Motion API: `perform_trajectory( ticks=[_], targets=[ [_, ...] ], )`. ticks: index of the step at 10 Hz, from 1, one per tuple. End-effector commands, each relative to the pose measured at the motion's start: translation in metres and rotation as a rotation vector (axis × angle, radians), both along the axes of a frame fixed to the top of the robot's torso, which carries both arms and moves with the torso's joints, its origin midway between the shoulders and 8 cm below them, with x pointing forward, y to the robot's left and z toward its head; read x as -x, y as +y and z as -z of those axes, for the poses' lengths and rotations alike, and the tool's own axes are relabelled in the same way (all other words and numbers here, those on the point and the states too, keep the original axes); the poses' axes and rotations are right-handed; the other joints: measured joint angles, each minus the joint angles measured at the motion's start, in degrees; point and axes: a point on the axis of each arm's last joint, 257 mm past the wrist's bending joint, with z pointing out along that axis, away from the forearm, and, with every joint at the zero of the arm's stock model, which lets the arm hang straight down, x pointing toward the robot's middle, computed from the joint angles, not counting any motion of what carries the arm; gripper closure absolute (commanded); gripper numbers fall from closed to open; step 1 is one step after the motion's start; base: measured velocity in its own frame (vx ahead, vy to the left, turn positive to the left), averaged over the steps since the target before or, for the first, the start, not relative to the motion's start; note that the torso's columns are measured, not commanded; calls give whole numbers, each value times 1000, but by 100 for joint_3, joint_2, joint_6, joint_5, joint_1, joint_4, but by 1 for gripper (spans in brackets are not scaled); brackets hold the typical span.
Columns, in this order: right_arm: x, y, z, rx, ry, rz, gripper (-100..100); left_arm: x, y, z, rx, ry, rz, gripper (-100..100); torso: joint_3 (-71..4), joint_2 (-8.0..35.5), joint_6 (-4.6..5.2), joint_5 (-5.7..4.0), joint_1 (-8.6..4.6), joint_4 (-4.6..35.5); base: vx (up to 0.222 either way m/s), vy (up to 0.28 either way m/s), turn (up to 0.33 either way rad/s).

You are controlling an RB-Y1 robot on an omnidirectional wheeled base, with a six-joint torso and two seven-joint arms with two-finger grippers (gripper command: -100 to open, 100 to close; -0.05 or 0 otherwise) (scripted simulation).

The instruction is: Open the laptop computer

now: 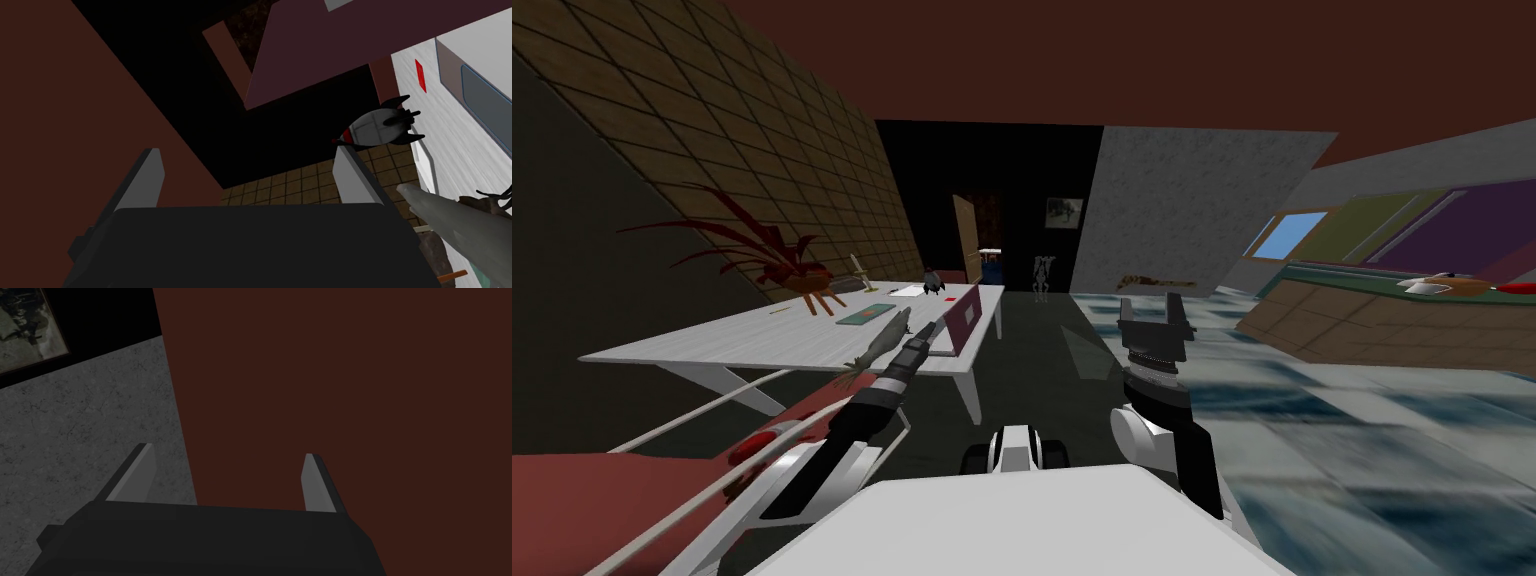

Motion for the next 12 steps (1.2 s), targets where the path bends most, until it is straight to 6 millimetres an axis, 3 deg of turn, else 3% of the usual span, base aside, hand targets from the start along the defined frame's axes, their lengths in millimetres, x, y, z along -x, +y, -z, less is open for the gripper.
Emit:
perform_trajectory(
  ticks=[1,5,8,9,12],
  targets=[
    [0,0,0,0,0,0,0,-2,7,12,-38,53,-16,-100,0,1,0,0,-1,0,80,-1,-54],
    [0,0,0,0,0,0,0,-3,18,28,-96,124,-38,-100,-1,-1,0,0,1,0,76,-5,-56],
    [0,0,0,0,0,0,0,-2,15,22,-88,112,-35,-100,-4,-10,0,0,0,-1,66,0,-12],
    [0,0,0,0,0,0,0,-2,15,22,-87,112,-36,100,-1,0,0,0,0,-1,9,1,5],
    [0,0,0,0,0,0,0,-3,8,24,68,119,-23,100,8,6,2,33,44,-5,9,111,15]
  ],
)
